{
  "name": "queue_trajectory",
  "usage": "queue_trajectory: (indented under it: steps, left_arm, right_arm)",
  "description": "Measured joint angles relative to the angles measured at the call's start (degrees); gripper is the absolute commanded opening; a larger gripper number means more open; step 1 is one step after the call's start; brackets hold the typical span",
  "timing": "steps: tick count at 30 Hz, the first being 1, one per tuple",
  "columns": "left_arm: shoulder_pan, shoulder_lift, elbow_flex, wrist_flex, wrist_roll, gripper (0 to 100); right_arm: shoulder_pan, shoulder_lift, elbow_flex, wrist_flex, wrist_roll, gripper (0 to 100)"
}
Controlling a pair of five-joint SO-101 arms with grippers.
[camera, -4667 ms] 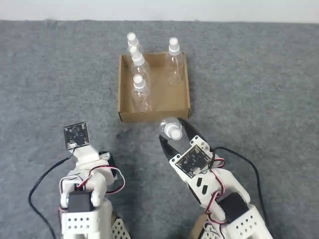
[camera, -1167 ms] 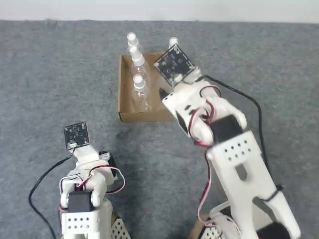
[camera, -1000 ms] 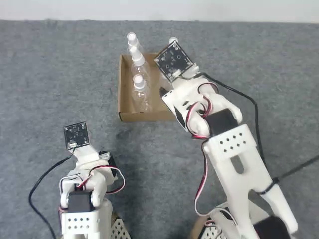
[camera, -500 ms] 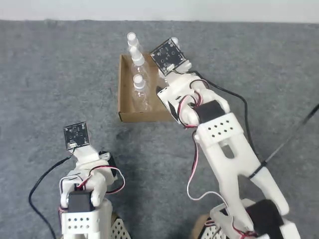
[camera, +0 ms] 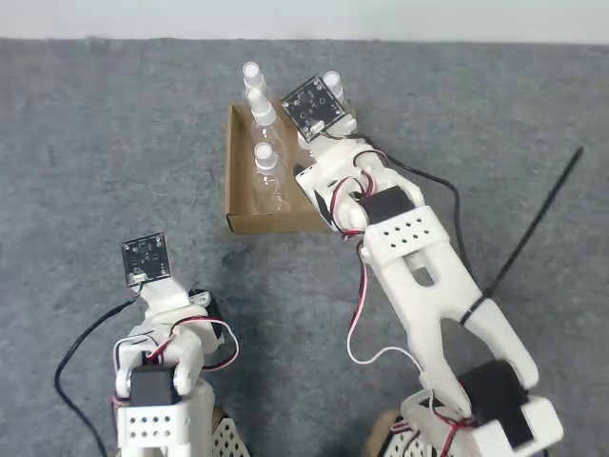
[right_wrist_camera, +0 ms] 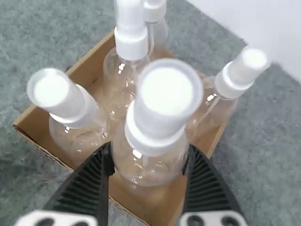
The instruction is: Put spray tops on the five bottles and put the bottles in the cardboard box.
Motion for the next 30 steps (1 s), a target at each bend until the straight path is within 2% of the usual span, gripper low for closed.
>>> queue_trajectory:
  steps: [10, 26, 30]
  left_arm:
    - [0.0, 0.0, 0.0, 0.0, 0.0, 1]
    - [0.0, 0.0, 0.0, 0.0, 0.0, 1]
    - [0.0, 0.0, 0.0, 0.0, 0.0, 1]
  right_arm:
    - [3.7, 4.5, 0.0, -3.6, -7.2, 3.7]
    - [4.0, 8.4, 0.0, -3.7, -10.6, 4.2]
    - [4.0, 8.4, 0.3, -7.3, -10.6, 4.2]
